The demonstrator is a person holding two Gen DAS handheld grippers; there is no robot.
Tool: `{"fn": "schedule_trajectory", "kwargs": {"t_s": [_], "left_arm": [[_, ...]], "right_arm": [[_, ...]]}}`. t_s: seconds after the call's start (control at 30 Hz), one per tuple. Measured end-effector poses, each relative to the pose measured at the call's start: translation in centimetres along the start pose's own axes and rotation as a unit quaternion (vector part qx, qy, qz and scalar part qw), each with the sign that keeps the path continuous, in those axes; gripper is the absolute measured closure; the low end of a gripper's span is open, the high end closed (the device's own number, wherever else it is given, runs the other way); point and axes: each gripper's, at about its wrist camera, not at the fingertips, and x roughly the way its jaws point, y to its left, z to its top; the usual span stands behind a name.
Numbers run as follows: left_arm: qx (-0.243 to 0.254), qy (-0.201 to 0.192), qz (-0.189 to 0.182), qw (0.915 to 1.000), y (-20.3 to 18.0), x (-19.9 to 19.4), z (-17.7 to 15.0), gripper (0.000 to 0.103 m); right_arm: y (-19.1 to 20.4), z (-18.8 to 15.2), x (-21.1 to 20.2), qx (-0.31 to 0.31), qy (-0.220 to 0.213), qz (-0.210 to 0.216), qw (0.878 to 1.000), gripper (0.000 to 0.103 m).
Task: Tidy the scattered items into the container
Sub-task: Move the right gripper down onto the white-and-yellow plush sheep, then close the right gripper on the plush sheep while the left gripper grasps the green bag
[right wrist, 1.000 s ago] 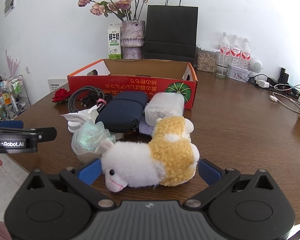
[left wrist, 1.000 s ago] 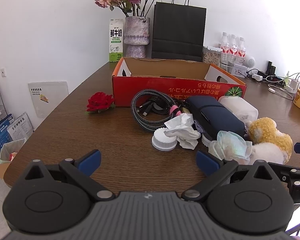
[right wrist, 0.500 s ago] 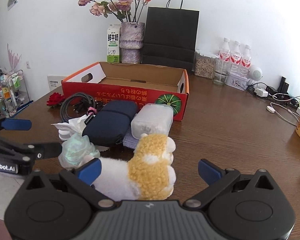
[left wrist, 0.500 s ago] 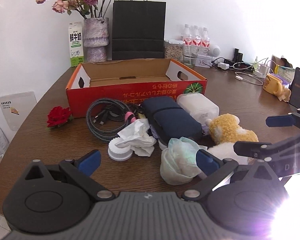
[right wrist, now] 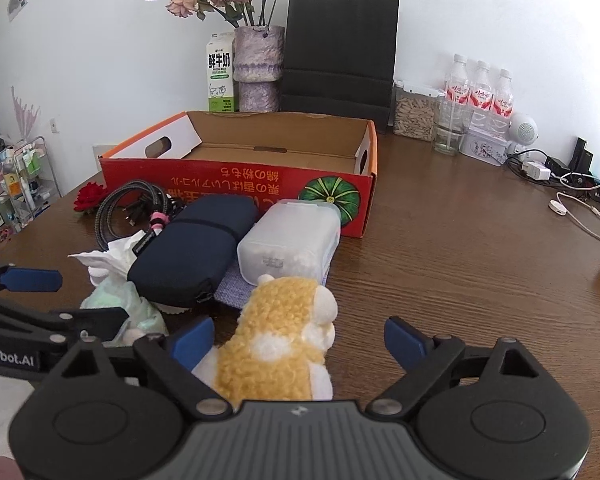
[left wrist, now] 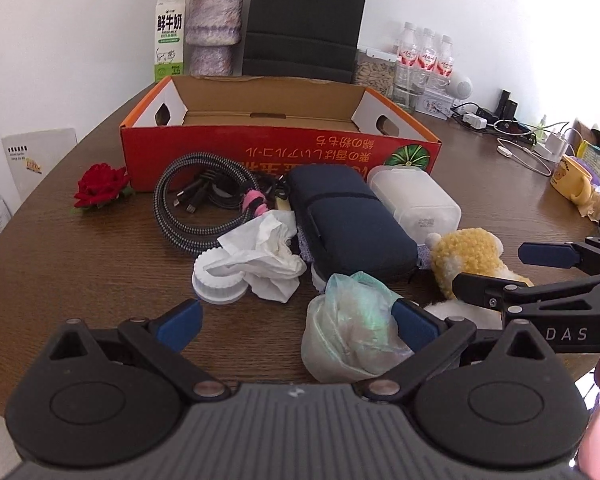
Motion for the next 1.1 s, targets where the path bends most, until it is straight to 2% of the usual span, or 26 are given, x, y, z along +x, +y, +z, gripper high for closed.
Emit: {"fn": "schedule_trajectory", "kwargs": {"t_s": [0.07,0.13,0.23,0.37,0.43,0.5,0.6,0.83,1.1], "left_arm": [[-0.009,0.003,-0.003,0.9999,0.2,0.2,-0.1,0.002],[-0.012,0.008,-0.009,0.9999,0.4,0.4,-0.2,0.009],[-0.014,0.020,-0.020,0.9995,0.5,0.8,-0.3,0.027],[-0.014,0.032,-0.026,0.9990,0.5,1.3,-0.5,0.058],[-0.019,0.031,-0.028,0.9989,0.7,1.2,-0.5,0.065],[-0.025,0.030,-0.030,0.9988,0.9,1.1,-0.6,0.067],[-0.029,0.025,-0.030,0.9988,1.3,0.8,-0.6,0.068],[-0.036,0.009,-0.030,0.9989,2.1,-0.3,-0.6,0.068],[-0.027,-0.022,-0.032,0.9989,2.8,-1.6,0.3,0.068]], "right_arm": [[-0.2,-0.1,0.7,0.006,0.008,0.011,1.000,0.021],[-0.5,-0.2,1.1,0.015,0.010,0.022,1.000,0.023],[-1.1,-0.5,1.8,0.035,0.019,0.041,0.998,0.026],[-1.4,-0.9,2.2,0.052,0.027,0.061,0.996,0.038],[-1.3,-1.1,2.1,0.051,0.026,0.063,0.996,0.043],[-1.2,-1.3,2.0,0.051,0.027,0.065,0.996,0.051],[-1.1,-1.5,1.7,0.055,0.023,0.065,0.996,0.052],[-1.2,-1.4,0.3,0.068,0.010,0.058,0.996,0.053],[-0.8,0.7,-2.1,0.061,-0.042,0.048,0.996,0.053]]}}
